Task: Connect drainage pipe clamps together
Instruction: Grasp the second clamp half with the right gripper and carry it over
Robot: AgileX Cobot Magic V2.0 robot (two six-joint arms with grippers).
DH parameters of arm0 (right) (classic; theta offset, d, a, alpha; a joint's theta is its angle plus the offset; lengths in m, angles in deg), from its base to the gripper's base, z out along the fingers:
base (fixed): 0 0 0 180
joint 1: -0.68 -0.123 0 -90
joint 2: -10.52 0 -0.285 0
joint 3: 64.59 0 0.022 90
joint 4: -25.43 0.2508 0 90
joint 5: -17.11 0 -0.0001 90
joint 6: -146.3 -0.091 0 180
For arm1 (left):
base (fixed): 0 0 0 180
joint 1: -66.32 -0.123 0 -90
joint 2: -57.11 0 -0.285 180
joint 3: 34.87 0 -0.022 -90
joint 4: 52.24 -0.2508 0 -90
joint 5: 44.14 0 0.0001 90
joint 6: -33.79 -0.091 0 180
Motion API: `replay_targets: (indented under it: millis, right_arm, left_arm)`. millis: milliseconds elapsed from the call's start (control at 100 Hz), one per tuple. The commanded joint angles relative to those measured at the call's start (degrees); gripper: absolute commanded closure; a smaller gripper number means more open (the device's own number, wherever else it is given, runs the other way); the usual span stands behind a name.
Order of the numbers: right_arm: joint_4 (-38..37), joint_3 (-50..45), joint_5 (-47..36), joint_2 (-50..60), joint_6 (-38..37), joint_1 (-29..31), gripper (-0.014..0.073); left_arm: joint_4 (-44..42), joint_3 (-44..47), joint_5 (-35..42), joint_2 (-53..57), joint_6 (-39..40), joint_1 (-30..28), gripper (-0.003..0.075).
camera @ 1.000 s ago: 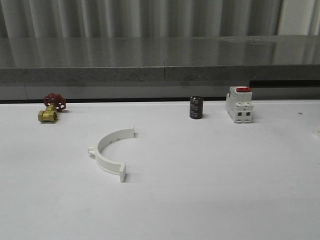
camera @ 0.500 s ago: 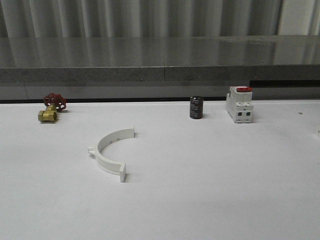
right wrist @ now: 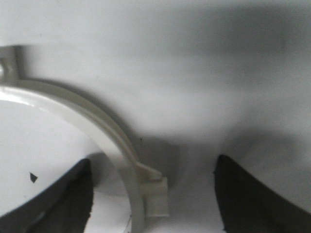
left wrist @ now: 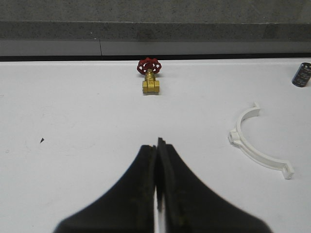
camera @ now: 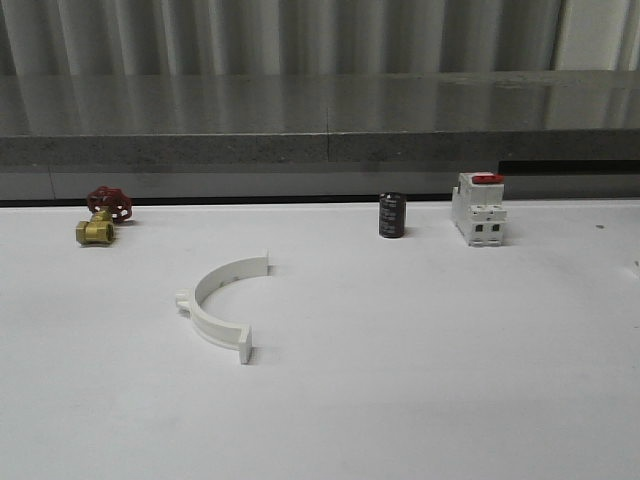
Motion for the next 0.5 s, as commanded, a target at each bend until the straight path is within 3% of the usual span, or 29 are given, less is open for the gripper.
replay_targets:
  millis: [0, 170, 240, 490]
  right_arm:
    - [0.6, 1.4, 1.3, 2.4, 0.6, 0.3, 0.0225]
    - [0.7, 1.4, 2.3, 2.4, 0.6, 0.3, 0.0551]
    - [0.9, 1.4, 2.1, 2.4, 0.6, 0.3, 0.0642]
    - [4.3, 2.3, 2.3, 3.5, 0.6, -1.1, 0.0657]
  left_arm:
    - [1.1, -1.6, 4.4, -0.3, 0.0, -0.1, 0.0741]
    - [1.1, -1.6, 4.4, -0.3, 0.0, -0.1, 0.0741]
    - [1.1, -1.6, 4.4, -0.3, 0.0, -0.1, 0.0741]
    - [1.1, -1.6, 4.4, -0.3, 0.0, -0.1, 0.0741]
